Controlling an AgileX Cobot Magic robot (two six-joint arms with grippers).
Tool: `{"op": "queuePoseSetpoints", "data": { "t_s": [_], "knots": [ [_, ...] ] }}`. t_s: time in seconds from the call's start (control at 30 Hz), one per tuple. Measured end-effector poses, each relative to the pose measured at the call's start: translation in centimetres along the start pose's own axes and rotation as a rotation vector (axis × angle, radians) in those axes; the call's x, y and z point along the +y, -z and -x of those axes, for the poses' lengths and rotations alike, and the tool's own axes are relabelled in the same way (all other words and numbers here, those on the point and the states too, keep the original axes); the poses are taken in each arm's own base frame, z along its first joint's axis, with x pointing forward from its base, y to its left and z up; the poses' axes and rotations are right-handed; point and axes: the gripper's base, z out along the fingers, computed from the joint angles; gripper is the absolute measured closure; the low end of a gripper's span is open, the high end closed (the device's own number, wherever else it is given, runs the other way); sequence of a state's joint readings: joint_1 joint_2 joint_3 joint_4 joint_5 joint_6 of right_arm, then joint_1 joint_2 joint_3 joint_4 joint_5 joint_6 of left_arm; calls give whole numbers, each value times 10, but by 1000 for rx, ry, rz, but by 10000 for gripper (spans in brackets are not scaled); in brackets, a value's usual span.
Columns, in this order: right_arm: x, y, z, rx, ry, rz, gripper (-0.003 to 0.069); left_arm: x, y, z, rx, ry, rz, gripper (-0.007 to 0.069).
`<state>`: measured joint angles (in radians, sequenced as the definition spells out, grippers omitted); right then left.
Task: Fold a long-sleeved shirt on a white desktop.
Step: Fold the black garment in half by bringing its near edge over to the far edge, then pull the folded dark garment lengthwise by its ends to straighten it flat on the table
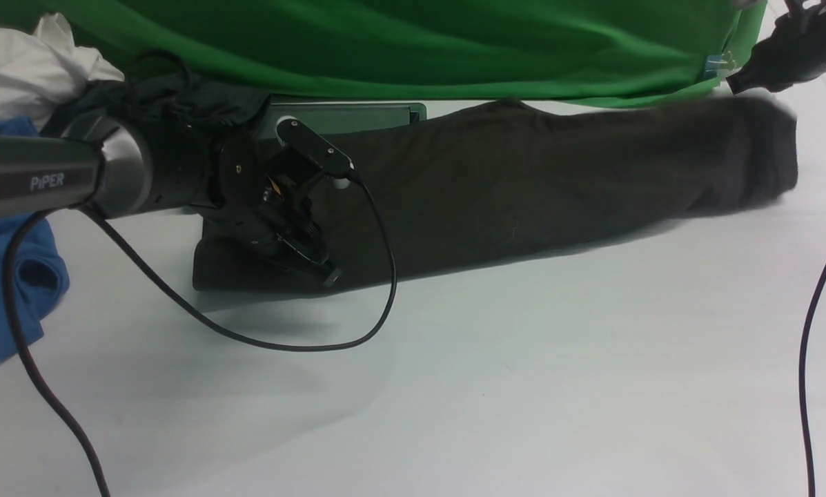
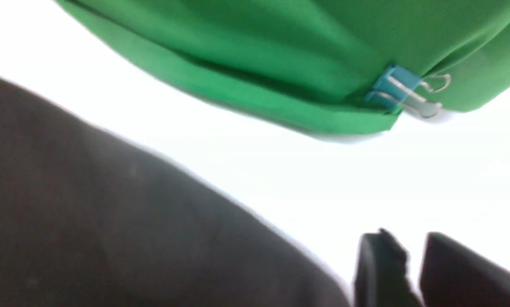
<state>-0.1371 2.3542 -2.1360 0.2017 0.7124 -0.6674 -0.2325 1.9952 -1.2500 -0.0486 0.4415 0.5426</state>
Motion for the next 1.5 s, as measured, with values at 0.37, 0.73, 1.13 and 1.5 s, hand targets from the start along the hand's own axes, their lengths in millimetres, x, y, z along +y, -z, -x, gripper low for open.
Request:
{"op": "queuePoseSetpoints", "data": {
  "t_s": [0.37,0.73,1.13,1.5],
  "knots": [
    [-16,14,-28,214,-319,54,64,0,0,0,0,-2,1,606],
    [-9,-37,-68,279,-571,193,64,-1,0,0,-1,-4,1,606],
    [22,-43,-52,289,-493,232,259,0,7,2,-6,-9,6,606],
    [6,-4,-62,489,-409,211,575,2,124,16,-168,42,41,606]
  ]
}}
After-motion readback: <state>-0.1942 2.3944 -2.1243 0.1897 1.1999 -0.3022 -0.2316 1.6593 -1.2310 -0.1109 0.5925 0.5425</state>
